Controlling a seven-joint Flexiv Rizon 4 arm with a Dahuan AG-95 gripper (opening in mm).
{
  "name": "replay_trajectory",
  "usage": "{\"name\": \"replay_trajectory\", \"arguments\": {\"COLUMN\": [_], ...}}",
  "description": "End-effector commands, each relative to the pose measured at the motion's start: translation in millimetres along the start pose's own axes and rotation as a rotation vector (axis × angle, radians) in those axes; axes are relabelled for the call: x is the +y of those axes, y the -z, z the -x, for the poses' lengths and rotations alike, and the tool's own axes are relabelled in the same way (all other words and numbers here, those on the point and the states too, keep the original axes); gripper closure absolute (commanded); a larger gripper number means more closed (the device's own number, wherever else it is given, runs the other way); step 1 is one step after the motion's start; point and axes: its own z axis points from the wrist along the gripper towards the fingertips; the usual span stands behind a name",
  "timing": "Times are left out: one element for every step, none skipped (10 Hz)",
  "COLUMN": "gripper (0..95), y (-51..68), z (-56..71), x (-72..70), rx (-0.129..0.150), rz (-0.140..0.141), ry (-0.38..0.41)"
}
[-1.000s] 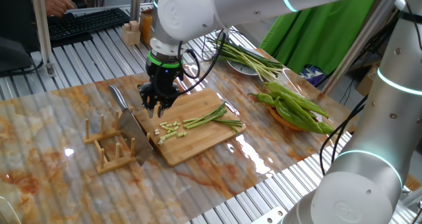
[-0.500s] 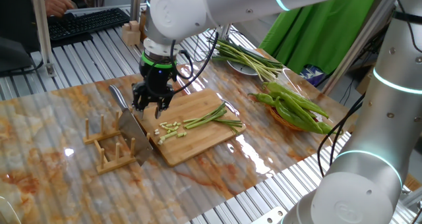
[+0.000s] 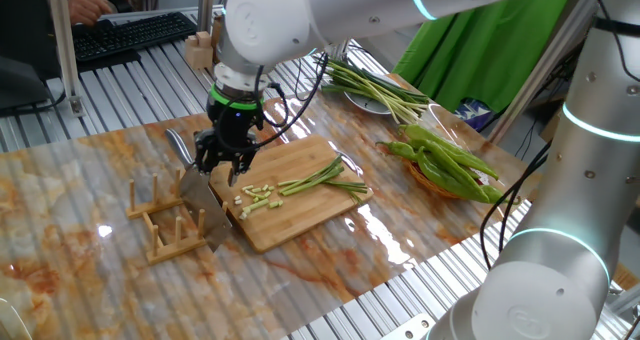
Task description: Chop the green garlic
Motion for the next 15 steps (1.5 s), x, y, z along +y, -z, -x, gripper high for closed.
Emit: {"name": "replay_trajectory", "arguments": {"gripper": [57.0,57.0,57.0,57.0,57.0,57.0,57.0,57.0,57.0,57.0,76.0,76.0,76.0,76.0,76.0], "y": [-2.5,-5.0,-8.3,-10.5,-14.1,-15.8,-20.0,-22.2,-27.3,-29.0,-32.3,-34.6,-36.3,-38.6,-41.4], "z": [-0.3,-0.5,-0.6,0.0,0.8,1.2,1.8,1.9,2.1,2.3,2.9,3.3,3.5,3.6,3.7], "x": [1.2,3.1,5.4,6.1,7.6,8.2,9.8,11.0,12.9,13.2,13.9,14.5,14.9,15.2,16.1], "rx": [0.0,0.001,0.001,0.001,0.0,0.0,0.001,0.001,-0.001,-0.001,0.0,0.001,0.001,0.001,0.0], "rz": [0.003,0.006,0.007,0.009,0.012,0.012,0.015,0.018,0.02,0.022,0.025,0.028,0.028,0.029,0.029], "ry": [-0.002,-0.006,-0.012,-0.013,-0.015,-0.015,-0.017,-0.019,-0.024,-0.026,-0.028,-0.03,-0.032,-0.033,-0.036]}}
